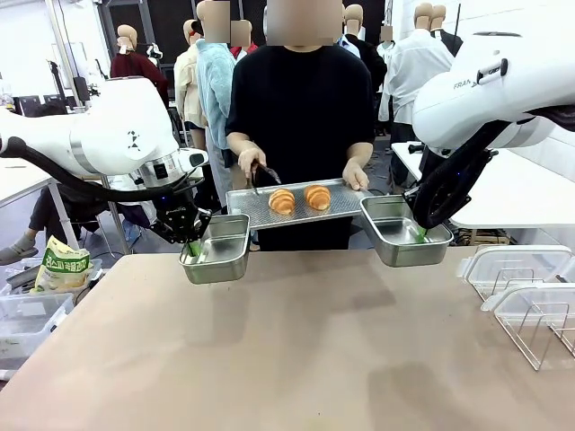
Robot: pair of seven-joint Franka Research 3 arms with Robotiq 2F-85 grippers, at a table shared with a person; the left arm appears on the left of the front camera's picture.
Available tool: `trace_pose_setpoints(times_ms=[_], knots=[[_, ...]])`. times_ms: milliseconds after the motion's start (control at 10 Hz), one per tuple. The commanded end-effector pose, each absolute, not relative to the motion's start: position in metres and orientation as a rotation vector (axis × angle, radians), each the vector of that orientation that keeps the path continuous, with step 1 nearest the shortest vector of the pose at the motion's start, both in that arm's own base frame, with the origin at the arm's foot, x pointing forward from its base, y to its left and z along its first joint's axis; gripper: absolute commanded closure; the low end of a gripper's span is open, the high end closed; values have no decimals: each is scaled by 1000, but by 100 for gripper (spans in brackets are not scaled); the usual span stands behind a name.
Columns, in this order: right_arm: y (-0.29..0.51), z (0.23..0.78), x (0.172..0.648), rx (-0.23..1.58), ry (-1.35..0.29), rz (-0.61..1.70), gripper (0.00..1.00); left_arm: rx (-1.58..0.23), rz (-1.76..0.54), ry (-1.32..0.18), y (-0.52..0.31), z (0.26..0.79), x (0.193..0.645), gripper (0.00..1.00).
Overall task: Place the bread in airtight containers.
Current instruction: Once an object is inside an Airtight Container , place the container in the center of the table.
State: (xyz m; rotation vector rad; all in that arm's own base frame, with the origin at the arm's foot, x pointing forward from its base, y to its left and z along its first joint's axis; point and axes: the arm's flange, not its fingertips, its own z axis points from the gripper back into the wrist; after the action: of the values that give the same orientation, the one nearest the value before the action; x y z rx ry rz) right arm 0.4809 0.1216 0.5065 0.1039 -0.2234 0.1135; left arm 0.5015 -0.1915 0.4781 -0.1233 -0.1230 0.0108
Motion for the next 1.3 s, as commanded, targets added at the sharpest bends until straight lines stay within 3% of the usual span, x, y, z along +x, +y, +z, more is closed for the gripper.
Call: trace_pose_setpoints(times_ms=[0,1200], knots=[[122,508,482,105,-226,111,100,-121,11,-132,-190,482,503,100],[122,508,482,105,-226,111,100,-121,11,-132,-190,482,503,100]])
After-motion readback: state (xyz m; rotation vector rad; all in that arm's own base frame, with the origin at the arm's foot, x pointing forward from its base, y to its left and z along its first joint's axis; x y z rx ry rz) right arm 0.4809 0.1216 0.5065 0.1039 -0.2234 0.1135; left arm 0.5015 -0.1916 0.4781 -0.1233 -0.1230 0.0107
